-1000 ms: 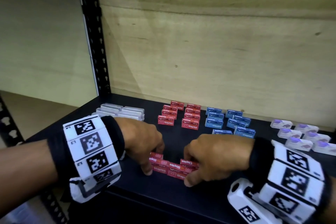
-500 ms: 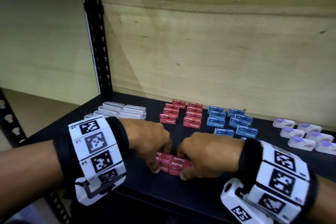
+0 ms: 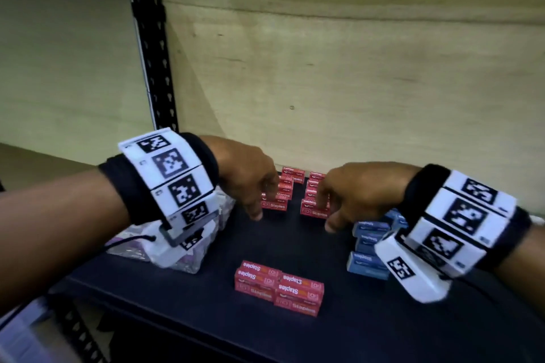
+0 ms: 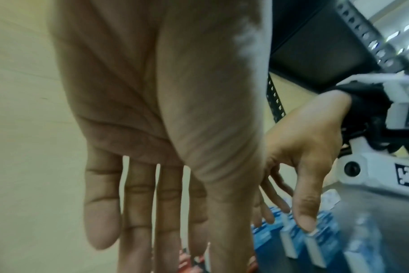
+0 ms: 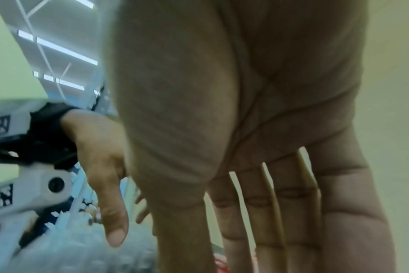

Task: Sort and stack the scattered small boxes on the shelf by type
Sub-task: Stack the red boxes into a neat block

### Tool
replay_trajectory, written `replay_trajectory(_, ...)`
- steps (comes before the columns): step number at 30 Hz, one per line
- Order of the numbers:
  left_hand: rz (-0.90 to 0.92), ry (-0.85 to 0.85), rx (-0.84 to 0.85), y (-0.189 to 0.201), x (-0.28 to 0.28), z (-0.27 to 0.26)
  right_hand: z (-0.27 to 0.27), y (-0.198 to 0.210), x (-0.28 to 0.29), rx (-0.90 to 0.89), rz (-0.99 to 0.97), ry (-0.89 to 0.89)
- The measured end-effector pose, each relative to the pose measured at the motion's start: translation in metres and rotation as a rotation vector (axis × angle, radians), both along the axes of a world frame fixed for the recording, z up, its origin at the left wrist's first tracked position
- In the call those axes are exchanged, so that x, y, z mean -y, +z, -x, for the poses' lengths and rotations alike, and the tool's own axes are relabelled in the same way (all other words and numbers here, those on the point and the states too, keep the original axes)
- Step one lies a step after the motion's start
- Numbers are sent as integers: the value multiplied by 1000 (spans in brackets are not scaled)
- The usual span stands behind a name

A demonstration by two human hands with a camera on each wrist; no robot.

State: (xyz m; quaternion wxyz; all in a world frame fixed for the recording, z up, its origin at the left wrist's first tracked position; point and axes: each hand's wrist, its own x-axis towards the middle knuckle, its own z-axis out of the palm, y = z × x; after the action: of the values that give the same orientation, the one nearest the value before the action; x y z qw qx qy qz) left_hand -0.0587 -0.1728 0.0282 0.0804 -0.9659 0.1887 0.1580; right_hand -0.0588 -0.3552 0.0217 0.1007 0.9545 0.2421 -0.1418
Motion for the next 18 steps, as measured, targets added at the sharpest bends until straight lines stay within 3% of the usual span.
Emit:
replay_trajectory(5, -96, 18, 87, -8, 1, -39, -40, -10, -3, 55, 95, -16)
replay_trajectory(18, -161, -2, -36, -24, 16, -81, -71, -16, -21, -71, 174, -15)
